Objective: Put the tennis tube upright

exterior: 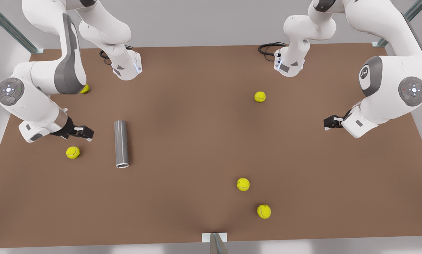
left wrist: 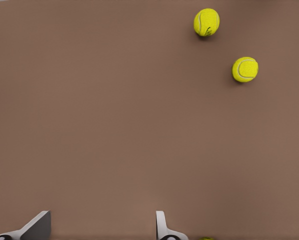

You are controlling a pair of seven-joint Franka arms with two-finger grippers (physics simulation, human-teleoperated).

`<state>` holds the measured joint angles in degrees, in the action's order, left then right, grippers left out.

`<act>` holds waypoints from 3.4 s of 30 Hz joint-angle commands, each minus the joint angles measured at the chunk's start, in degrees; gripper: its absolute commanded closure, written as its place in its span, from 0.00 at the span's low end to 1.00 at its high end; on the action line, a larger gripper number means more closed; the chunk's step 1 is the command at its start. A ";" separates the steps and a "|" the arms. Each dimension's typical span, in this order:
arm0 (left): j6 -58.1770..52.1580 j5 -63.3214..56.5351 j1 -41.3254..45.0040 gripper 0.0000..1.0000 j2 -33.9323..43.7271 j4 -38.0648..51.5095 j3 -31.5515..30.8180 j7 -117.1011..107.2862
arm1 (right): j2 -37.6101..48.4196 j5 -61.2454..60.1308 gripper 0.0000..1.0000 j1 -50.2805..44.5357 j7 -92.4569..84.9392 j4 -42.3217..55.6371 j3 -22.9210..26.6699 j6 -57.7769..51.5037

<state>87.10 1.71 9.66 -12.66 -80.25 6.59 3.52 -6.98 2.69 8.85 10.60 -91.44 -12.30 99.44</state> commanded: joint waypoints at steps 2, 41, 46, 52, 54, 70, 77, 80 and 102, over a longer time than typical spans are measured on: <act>0.00 -0.04 0.00 0.00 0.00 0.00 0.00 0.00 | -0.05 0.21 0.00 -0.14 -0.14 -0.06 -0.01 -0.04; -0.26 -0.04 -0.26 0.00 -0.26 -1.58 -0.09 0.00 | -15.96 1.97 0.00 3.63 -4.00 -41.63 -1.33 41.27; -0.26 -0.04 -0.26 0.00 -0.26 -1.58 -0.09 0.00 | -16.31 2.24 0.00 3.81 -4.00 -41.54 -1.33 41.27; -0.35 -0.04 -0.26 0.00 -0.26 -1.58 -0.17 0.00 | -16.05 2.24 0.22 3.72 -4.00 -41.19 -1.41 40.57; -0.35 -0.04 -0.26 0.00 -0.26 -1.58 -0.09 0.00 | -15.78 2.32 0.22 3.72 -4.00 -41.19 -1.42 39.69; -0.26 -0.04 -0.26 0.00 -0.26 -1.58 -0.17 0.00 | -12.80 5.66 0.38 2.76 -4.71 -33.37 -4.84 32.92; -0.26 0.05 -0.26 0.00 -0.35 -1.58 -0.17 -0.09 | -13.23 12.69 0.38 -6.21 -12.70 -21.33 -7.74 26.07; -0.26 0.05 -0.35 0.00 -0.35 -1.58 -0.09 -0.09 | -13.32 12.96 0.38 -13.50 -13.85 -19.13 -7.74 26.06; 0.97 0.23 -0.96 0.00 -2.02 -2.02 -0.17 -0.09 | -41.62 14.89 0.33 -37.58 -42.59 20.50 -7.22 22.81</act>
<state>88.14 1.90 8.70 -14.73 -82.27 6.41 3.43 -49.29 17.41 -29.52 -31.85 -69.73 -19.36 122.28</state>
